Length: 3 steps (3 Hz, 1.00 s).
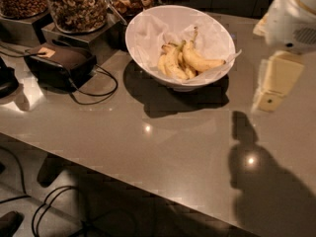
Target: Pick banana from white bowl
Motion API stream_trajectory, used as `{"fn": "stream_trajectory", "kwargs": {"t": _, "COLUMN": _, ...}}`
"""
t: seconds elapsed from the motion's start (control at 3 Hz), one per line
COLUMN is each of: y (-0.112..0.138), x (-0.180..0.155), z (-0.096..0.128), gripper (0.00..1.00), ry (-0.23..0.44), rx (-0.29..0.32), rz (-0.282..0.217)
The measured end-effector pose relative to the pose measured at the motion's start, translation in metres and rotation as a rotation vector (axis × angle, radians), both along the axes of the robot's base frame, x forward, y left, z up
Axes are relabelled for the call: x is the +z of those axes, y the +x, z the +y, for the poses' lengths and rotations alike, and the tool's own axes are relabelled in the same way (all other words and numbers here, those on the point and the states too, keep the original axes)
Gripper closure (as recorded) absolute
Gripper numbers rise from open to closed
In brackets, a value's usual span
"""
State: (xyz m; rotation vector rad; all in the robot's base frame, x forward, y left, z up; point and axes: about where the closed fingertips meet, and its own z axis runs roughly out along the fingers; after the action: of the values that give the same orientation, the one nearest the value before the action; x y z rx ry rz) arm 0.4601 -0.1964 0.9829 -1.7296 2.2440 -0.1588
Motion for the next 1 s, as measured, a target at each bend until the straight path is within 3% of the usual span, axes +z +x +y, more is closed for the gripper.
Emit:
{"fn": "stream_trajectory", "kwargs": {"t": 0.33, "y": 0.024, "x": 0.003, "z": 0.019, "gripper": 0.00, "ry": -0.058, "rx": -0.010, "rz": 0.002}}
{"fn": "stream_trajectory", "kwargs": {"t": 0.67, "y": 0.042, "x": 0.004, "z": 0.042, "gripper": 0.00, "ry": -0.102, "rx": 0.027, "rz": 0.004}}
{"fn": "stream_trajectory", "kwargs": {"t": 1.0, "y": 0.040, "x": 0.002, "z": 0.040, "gripper": 0.00, "ry": -0.075, "rx": 0.036, "rz": -0.006}}
